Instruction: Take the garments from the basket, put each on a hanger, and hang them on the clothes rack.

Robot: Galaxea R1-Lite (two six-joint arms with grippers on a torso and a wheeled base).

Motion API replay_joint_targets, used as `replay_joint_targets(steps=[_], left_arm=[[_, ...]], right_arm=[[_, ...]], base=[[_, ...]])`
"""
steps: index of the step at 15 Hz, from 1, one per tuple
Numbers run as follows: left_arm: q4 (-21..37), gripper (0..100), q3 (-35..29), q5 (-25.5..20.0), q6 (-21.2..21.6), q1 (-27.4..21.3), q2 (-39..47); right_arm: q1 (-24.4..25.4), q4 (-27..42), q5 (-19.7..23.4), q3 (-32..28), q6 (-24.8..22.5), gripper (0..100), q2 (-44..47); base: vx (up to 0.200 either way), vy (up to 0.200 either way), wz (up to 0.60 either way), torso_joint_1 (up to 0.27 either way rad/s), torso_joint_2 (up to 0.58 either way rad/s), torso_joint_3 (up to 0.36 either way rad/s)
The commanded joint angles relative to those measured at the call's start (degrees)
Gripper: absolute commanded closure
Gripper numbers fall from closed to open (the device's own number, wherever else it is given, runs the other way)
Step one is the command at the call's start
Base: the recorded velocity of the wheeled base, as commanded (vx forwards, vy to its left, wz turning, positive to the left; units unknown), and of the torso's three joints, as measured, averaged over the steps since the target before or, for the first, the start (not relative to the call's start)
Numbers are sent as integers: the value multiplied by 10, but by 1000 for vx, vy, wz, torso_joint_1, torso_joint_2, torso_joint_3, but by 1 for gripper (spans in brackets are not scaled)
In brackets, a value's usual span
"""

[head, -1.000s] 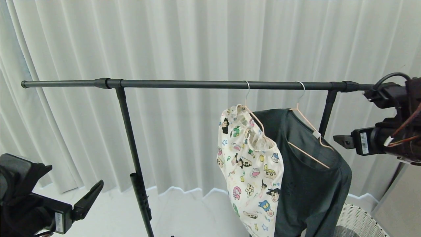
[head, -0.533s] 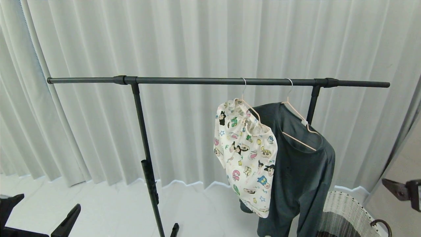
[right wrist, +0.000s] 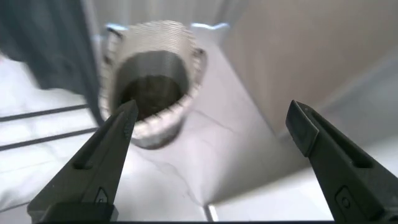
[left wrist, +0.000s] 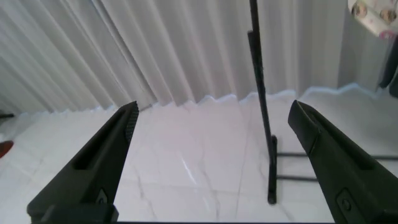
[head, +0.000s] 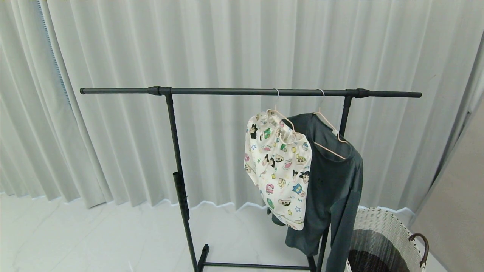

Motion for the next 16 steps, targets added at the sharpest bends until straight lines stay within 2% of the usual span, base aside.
replay_joint_targets(steps=[1,3,5,6,8,9,10,11,12,13,14,15,16], left_arm=[[13,0,-3,20,-12,9,-97],[12,0,-2,34,-12,9,-97],[12,0,-1,34,-25,9,-97],[12,0,-1,34,-36,9,-97],[2,0,7,34,-52,9,-97],[-39,0,10,21,-51,9,-97],[-63,0,10,-9,-51,9,-97],[-98,0,10,-82,-51,9,-97],[-101,0,10,-127,-50,9,-97],[-77,0,10,-169,-53,9,-97],[3,0,10,-176,-65,9,-97],[17,0,6,-186,-103,9,-97],[17,0,5,-220,-115,9,-96]], right_arm=[[-22,43,-6,40,-49,0,-206],[-22,-37,-2,71,-44,0,-201],[-22,-179,8,138,-51,0,-201],[-21,-210,8,138,-54,0,-201],[-21,-202,1,138,-61,0,-201],[-21,-202,2,138,-73,0,-201],[-21,-202,2,138,-79,0,-201],[-21,-202,6,138,-81,0,-201],[-22,-202,7,138,-84,0,-201],[-21,-202,8,138,-83,0,-201],[-21,-202,18,138,-81,0,-201],[-21,-202,48,138,-80,0,-201],[-21,-202,86,138,-80,0,-201]], base=[[0,0,0,0,0,0],[0,0,0,0,0,0],[0,0,0,0,0,0],[0,0,0,0,0,0],[0,0,0,0,0,0],[0,0,0,0,0,0],[0,0,0,0,0,0],[0,0,0,0,0,0],[0,0,0,0,0,0],[0,0,0,0,0,0],[0,0,0,0,0,0],[0,0,0,0,0,0],[0,0,0,0,0,0]])
